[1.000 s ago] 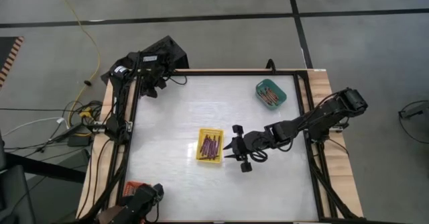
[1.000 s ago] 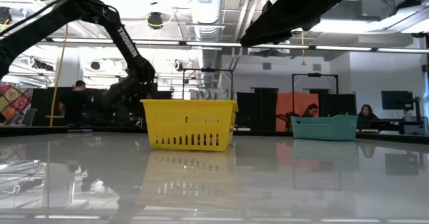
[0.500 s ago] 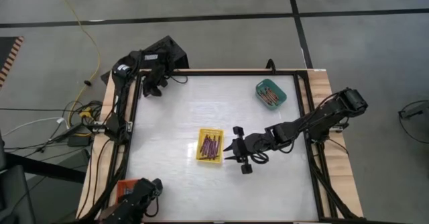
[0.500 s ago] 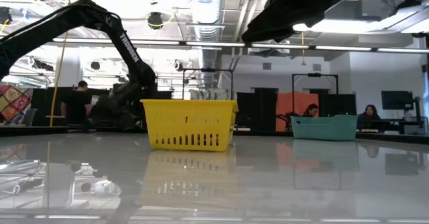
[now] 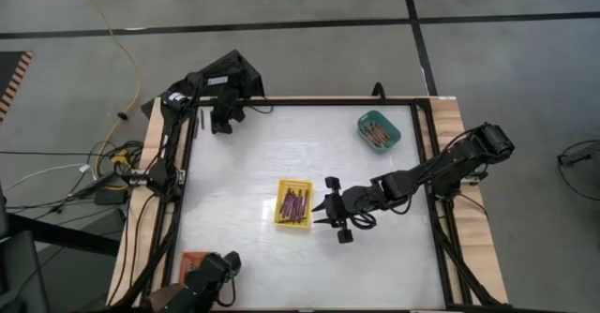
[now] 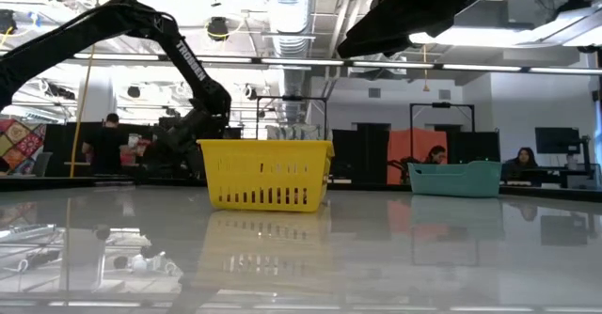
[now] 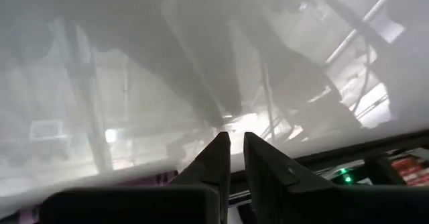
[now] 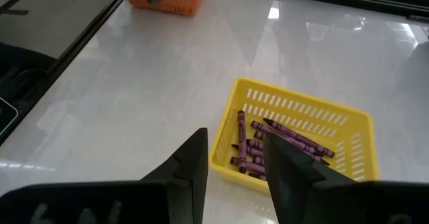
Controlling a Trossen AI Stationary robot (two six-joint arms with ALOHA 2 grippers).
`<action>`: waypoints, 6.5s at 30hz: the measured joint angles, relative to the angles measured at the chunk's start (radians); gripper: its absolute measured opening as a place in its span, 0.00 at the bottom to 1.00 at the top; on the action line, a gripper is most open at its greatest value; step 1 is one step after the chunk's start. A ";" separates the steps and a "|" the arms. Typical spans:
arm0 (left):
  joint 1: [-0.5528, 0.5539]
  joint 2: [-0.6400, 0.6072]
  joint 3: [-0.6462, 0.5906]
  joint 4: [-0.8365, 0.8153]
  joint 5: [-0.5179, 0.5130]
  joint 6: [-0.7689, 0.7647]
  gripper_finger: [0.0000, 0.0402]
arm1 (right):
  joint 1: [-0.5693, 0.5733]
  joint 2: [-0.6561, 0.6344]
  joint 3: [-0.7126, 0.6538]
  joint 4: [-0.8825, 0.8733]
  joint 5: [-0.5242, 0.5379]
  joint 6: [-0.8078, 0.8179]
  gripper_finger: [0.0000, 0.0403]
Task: Sort crayons
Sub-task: Put the violet crayon into the yellow basket
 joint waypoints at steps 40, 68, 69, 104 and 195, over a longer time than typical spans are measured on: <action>0.144 -0.010 0.155 0.000 -0.201 -0.309 0.12 | -0.010 0.000 0.000 -0.051 -0.004 0.002 0.34; 0.135 -0.009 0.096 0.000 -0.288 -0.251 0.01 | -0.004 0.000 0.000 -0.030 -0.001 0.029 0.34; 0.133 -0.009 0.096 0.000 -0.258 -0.243 0.00 | -0.001 0.000 0.000 -0.028 -0.001 0.029 0.34; 0.174 0.007 0.048 -0.001 -0.061 -0.369 0.00 | 0.019 0.000 0.000 -0.018 0.004 0.035 0.34; -0.016 -0.175 -0.098 0.278 -0.245 0.502 0.31 | 0.022 0.000 0.000 0.030 -0.001 0.021 0.34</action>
